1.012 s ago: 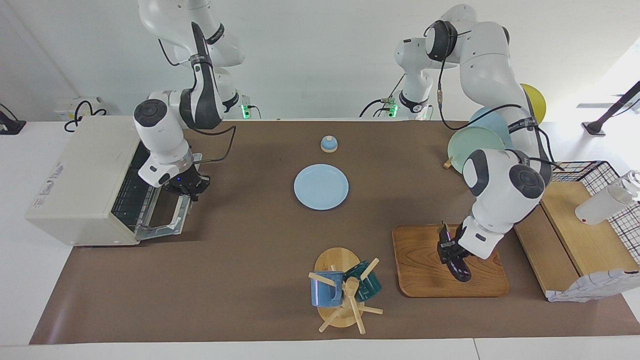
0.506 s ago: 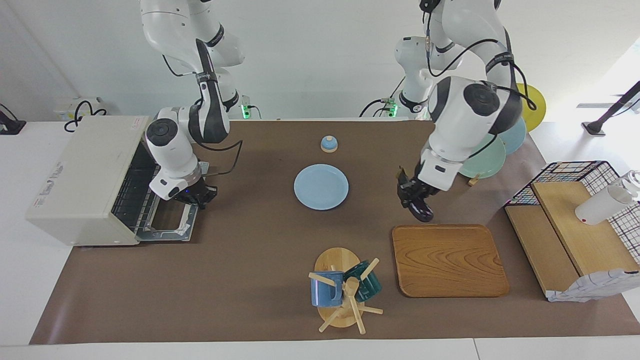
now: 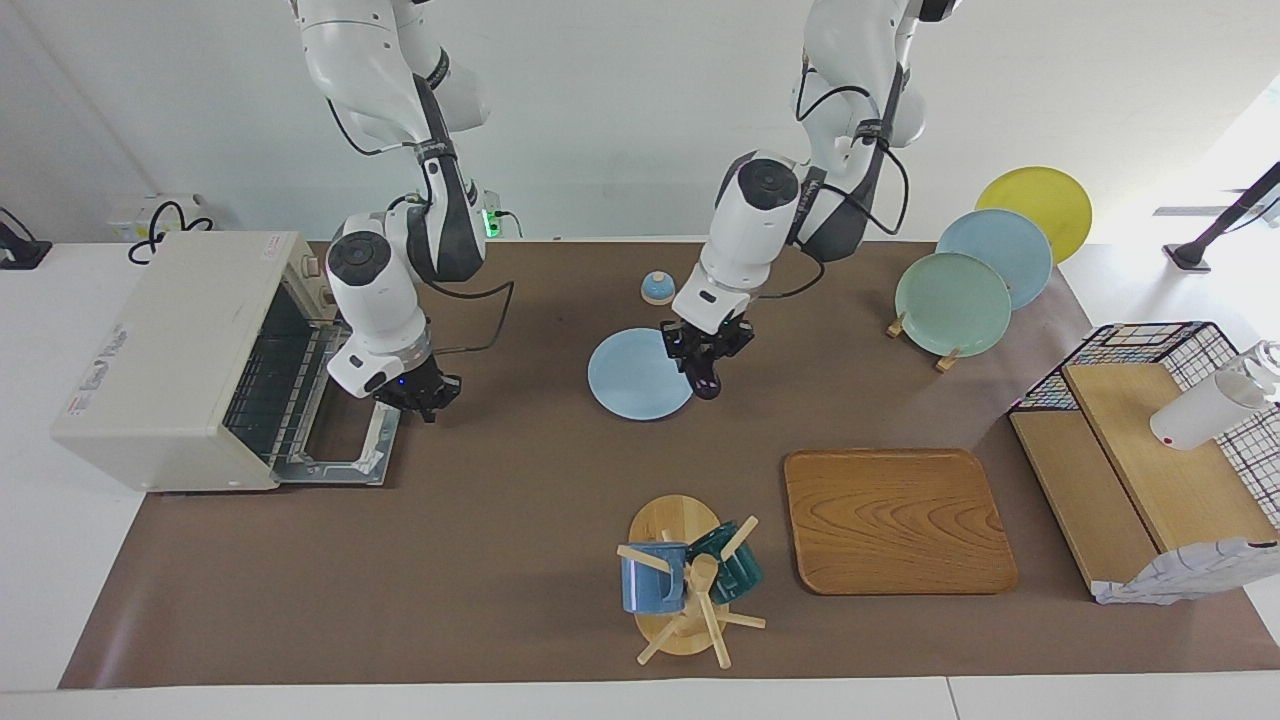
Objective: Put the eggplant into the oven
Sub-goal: 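Lower the eggplant onto the plate while the right gripper opens the oven door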
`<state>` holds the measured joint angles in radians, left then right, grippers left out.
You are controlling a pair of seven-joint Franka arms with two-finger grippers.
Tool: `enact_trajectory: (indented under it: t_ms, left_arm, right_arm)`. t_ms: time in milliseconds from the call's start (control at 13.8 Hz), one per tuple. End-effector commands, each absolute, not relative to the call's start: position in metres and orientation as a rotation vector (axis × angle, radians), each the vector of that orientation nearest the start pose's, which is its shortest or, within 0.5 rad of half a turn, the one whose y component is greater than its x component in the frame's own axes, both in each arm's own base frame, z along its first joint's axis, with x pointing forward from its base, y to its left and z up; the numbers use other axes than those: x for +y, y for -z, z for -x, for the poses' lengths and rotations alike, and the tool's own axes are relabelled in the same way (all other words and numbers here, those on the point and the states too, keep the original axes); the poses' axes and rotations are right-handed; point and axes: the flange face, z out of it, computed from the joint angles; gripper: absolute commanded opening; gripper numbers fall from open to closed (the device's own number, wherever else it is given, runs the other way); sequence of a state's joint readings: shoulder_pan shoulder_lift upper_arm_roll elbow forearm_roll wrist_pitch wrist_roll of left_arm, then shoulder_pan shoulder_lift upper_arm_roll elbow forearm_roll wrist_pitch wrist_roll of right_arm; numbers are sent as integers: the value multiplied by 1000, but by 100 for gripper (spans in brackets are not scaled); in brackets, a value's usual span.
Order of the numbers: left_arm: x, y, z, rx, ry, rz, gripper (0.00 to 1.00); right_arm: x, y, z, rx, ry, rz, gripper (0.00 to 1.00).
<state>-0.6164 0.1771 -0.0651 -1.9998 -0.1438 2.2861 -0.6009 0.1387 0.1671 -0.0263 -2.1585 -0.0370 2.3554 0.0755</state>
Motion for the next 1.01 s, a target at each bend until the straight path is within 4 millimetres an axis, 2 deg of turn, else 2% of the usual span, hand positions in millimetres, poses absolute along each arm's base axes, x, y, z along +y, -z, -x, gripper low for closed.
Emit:
enact_trajectory:
  t_ms: [0,72,145,361,506,723,795,867,940]
  left_arm:
    - [-397,-360,-441,32,30,3313,0]
    - [-402,-348,-440,17,34,3315,0]
    - [-412,-337,-437,29,43,3318,0]
    - [-426,-313,-433,54,59,3323,0]
    - [-427,-311,-433,58,59,3323,0]
    - [-429,-311,-431,68,61,3324,0]
    - [-429,-311,-431,68,59,3323,14]
    - [-428,-312,-432,68,61,3324,37]
    - [-430,-316,-436,66,75,3331,48]
  right_arm:
    - [79,-338,-561,-89,67,3146,77]
    - [80,-341,-561,-103,76,3145,93]
    - [80,-344,-562,-108,86,3144,99]
    - [78,-350,-564,-148,100,3143,100]
    - [79,-349,-562,-171,74,3143,100]
    - [79,-351,-563,-104,42,3143,100]
    - [79,-354,-565,-113,49,3143,100]
    - [79,-354,-565,-114,44,3143,100]
    - [79,-355,-565,-114,54,3142,100]
